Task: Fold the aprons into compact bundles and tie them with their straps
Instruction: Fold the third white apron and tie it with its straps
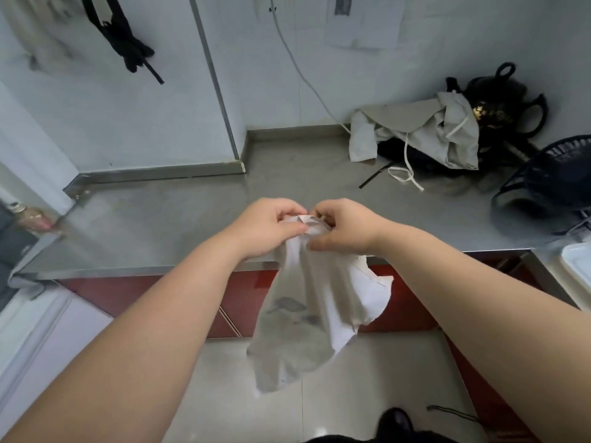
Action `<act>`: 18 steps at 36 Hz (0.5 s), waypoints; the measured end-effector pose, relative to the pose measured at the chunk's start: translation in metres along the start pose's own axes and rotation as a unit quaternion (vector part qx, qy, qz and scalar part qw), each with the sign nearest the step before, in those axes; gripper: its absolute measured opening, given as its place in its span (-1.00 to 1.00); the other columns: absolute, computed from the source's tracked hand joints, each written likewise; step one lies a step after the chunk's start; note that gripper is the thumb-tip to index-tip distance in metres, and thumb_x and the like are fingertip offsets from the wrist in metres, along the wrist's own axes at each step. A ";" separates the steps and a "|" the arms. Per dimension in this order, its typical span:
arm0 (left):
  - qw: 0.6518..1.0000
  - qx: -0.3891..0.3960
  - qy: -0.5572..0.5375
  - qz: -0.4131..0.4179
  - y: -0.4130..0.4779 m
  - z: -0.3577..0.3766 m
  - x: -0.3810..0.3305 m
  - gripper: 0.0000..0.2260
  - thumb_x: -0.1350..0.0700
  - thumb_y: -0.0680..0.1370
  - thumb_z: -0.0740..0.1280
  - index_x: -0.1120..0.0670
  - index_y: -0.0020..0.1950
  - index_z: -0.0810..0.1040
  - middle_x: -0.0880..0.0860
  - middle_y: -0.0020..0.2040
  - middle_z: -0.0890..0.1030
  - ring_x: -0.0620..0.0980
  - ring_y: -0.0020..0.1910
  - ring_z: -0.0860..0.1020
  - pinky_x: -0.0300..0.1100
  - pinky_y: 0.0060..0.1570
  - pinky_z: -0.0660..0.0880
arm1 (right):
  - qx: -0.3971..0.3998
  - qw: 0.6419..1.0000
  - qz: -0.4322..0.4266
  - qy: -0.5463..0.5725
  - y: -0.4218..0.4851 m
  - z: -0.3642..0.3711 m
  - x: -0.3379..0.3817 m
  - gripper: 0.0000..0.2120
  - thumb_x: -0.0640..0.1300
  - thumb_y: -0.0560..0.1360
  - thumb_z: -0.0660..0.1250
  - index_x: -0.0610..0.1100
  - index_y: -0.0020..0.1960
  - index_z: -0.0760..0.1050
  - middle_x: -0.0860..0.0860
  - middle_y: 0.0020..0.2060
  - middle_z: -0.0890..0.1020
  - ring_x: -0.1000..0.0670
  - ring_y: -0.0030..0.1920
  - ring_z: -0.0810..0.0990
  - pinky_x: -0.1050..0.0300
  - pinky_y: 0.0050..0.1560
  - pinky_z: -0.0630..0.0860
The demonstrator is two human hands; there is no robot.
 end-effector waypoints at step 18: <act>0.967 -0.191 -0.147 -0.087 -0.024 -0.061 0.037 -0.75 0.32 0.49 0.35 0.18 0.16 0.54 0.07 -0.03 0.61 -0.03 -0.08 0.55 -0.18 0.01 0.47 | -0.268 0.954 0.088 0.104 -0.027 -0.031 -0.038 -0.83 -0.04 0.58 0.19 -0.13 -0.09 0.33 -0.06 -0.29 0.50 -0.09 -0.22 0.45 0.10 -0.27 0.31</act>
Point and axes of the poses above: each hand's wrist, its own y-axis towards the middle knuckle, its own z-axis out of the palm, x = y × z, the point moved 6 cm from there along y, towards the middle knuckle
